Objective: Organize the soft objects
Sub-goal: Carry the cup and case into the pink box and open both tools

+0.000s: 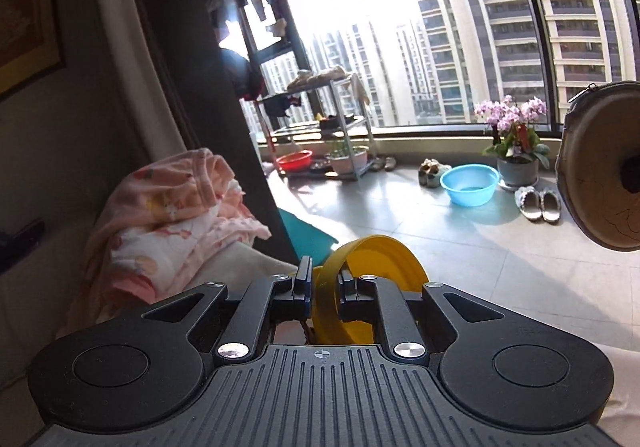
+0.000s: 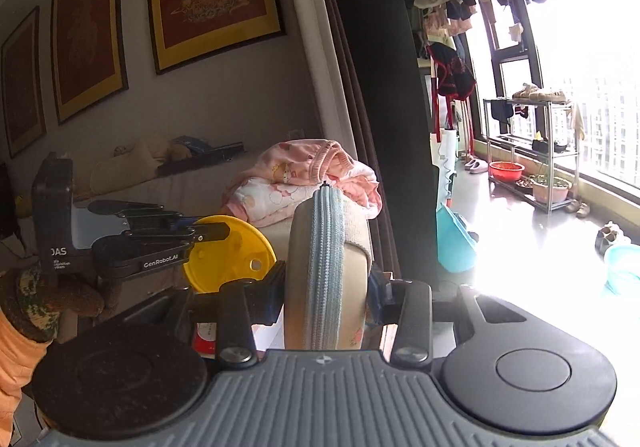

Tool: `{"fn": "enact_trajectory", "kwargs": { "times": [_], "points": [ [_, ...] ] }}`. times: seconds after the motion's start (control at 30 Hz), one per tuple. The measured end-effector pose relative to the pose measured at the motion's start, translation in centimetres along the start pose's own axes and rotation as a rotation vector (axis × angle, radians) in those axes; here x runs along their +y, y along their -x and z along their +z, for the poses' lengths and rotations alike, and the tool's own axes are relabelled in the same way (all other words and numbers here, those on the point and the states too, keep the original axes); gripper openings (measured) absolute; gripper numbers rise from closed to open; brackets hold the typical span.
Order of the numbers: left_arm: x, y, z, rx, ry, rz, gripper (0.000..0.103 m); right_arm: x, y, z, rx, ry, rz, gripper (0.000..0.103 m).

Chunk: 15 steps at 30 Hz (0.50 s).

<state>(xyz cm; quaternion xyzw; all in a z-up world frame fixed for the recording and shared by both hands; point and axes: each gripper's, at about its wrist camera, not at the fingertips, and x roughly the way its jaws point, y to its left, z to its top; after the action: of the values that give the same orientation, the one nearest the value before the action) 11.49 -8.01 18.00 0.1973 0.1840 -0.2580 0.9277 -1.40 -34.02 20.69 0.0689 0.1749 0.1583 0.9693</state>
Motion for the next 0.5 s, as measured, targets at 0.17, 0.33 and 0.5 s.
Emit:
{"fn": "enact_trajectory", "kwargs": {
  "times": [0.17,0.33,0.5],
  "points": [
    [1.2,-9.8,-6.9,0.248,0.118,-0.157,0.025,-1.7,-5.0,-1.0,0.105,-0.013,-0.032,0.04],
    [3.2,-9.4,-8.6,0.181,0.21,-0.141,0.028,-2.1,-10.8,-1.0,0.197,-0.018,-0.065,0.04],
    [5.6,-4.0,-6.9,0.09,0.259,-0.147,0.028,-0.4,-16.3,1.4,0.216,0.065,-0.06,0.04]
  ]
}}
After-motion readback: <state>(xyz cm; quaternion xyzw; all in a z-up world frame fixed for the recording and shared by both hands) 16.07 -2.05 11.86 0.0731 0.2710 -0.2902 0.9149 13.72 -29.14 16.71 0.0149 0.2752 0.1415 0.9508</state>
